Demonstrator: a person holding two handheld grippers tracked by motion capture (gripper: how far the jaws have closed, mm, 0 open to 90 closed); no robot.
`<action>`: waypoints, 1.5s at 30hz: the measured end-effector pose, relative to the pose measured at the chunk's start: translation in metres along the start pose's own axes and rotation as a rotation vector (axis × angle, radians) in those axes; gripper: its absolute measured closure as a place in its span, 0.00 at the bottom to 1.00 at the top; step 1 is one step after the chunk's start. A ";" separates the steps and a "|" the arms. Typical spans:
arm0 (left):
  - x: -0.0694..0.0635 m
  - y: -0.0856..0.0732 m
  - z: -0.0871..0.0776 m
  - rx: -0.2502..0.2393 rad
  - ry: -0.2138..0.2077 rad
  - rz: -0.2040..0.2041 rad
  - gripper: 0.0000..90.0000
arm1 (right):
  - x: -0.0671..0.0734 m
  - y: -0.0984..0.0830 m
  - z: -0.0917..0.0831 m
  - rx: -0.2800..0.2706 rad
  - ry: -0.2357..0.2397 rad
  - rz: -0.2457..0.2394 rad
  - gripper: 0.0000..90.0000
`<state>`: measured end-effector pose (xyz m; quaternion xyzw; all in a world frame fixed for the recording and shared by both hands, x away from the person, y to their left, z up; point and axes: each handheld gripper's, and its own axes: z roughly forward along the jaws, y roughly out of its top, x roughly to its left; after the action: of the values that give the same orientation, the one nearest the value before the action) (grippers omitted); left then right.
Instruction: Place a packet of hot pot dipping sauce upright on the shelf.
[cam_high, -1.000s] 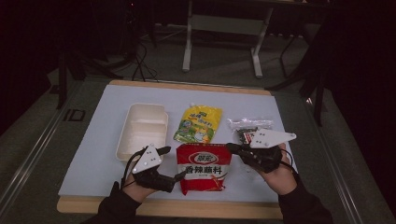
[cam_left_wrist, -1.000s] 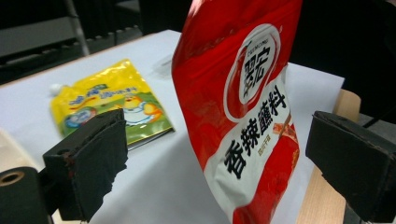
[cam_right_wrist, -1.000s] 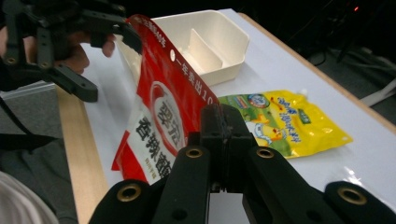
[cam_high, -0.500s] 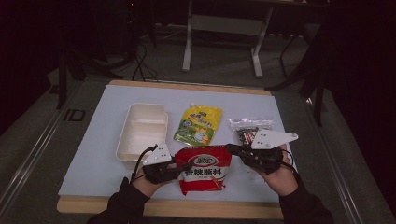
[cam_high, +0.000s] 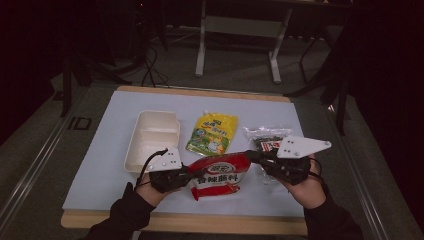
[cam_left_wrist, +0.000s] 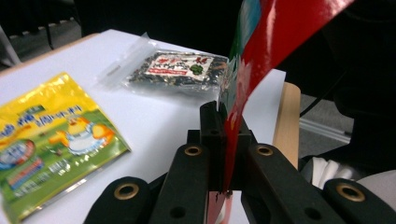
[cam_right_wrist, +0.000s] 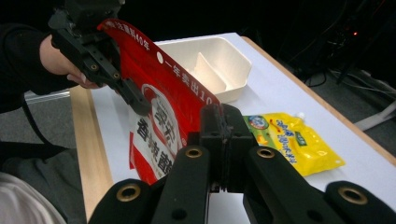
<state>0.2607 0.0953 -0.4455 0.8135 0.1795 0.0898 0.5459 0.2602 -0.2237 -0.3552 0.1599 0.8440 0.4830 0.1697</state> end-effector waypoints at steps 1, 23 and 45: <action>0.001 0.003 -0.001 0.001 -0.001 0.011 1.00 | -0.001 0.001 -0.001 -0.006 0.000 0.000 0.99; 0.037 0.029 -0.022 -0.065 -0.041 0.061 1.00 | -0.014 -0.018 -0.017 -0.104 -0.048 0.067 0.21; 0.106 0.037 -0.082 -0.083 0.108 0.031 1.00 | -0.021 -0.093 0.004 -0.062 0.009 0.205 0.17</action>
<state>0.3371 0.1942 -0.3847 0.7867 0.1921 0.1492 0.5673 0.2707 -0.2750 -0.4354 0.2378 0.8088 0.5242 0.1204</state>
